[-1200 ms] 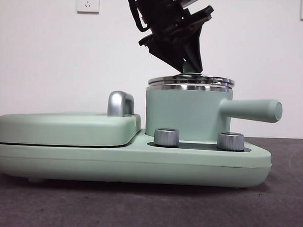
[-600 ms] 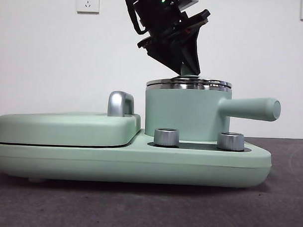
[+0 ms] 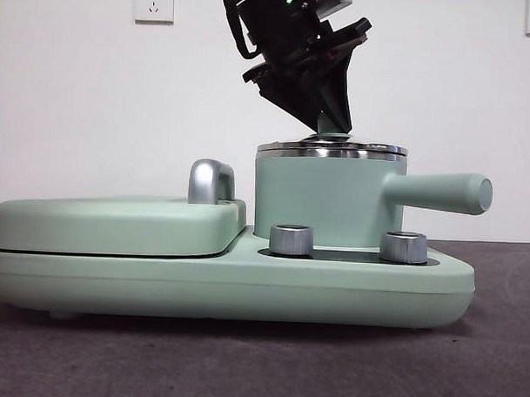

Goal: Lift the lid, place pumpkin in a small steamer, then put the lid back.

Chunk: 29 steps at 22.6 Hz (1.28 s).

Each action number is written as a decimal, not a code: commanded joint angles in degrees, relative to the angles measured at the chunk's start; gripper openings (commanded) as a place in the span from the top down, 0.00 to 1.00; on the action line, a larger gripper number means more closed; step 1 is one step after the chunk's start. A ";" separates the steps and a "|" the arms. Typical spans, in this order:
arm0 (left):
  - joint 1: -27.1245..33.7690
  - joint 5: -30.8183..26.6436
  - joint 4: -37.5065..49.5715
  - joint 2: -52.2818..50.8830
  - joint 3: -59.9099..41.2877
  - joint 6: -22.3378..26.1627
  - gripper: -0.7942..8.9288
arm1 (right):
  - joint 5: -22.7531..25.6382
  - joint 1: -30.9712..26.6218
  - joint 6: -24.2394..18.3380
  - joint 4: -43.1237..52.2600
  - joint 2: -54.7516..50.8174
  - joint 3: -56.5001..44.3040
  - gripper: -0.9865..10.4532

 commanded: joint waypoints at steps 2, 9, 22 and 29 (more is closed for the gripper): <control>-0.85 0.57 -2.64 2.89 0.35 -0.87 0.78 | 0.24 0.31 0.79 0.63 0.09 0.26 0.47; -0.85 0.57 -3.39 2.64 4.83 -4.04 0.32 | 0.52 0.31 0.79 0.63 0.09 0.26 0.47; 0.70 0.57 -23.69 -22.34 1.14 -6.12 0.34 | 0.46 0.31 0.57 0.76 0.17 0.26 0.47; 0.98 0.57 -21.16 -44.44 -23.47 -11.58 0.34 | 0.37 0.31 0.46 5.18 0.20 0.26 0.47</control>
